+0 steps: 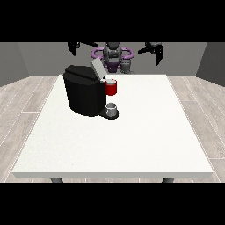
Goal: Insert the coffee pod into the coffee machine and close the lid
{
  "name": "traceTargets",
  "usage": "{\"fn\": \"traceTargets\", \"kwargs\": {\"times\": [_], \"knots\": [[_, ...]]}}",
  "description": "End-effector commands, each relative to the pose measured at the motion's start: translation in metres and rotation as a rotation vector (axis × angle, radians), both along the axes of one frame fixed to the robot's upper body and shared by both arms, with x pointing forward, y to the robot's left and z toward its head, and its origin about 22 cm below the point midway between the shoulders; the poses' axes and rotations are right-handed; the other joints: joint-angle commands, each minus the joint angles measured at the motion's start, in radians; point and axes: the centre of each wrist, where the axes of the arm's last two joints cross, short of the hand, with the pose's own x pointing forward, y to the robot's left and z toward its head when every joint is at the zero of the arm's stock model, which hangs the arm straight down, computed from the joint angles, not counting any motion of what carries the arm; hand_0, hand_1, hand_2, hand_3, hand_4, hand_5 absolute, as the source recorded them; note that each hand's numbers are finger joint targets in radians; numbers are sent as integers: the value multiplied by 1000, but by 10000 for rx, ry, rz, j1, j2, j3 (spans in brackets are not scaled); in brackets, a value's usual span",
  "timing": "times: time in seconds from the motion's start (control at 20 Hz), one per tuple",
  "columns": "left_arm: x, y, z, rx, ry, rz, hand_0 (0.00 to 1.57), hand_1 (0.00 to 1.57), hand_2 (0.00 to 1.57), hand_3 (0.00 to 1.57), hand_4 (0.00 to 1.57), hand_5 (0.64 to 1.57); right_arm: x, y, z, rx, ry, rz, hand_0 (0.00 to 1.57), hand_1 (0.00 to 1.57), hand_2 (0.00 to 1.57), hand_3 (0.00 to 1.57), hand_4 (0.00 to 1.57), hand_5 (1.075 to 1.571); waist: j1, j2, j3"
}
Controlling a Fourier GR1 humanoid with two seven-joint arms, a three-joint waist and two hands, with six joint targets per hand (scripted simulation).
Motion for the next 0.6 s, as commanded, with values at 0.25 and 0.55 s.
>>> {"fn": "traceTargets", "kwargs": {"times": [0.25,0.55], "knots": [[-8,-14,27,-169,-815,-166,0,0,0,0,382,1571,32,-5,15,1354,286,-370,0,0,0,0,97,1571,616,907,1],[-17,3,46,-110,-1607,528,0,0,0,0,323,1571,44,25,23,1195,-18,501,0,0,0,0,0,1571,46,1735,-2]]}}
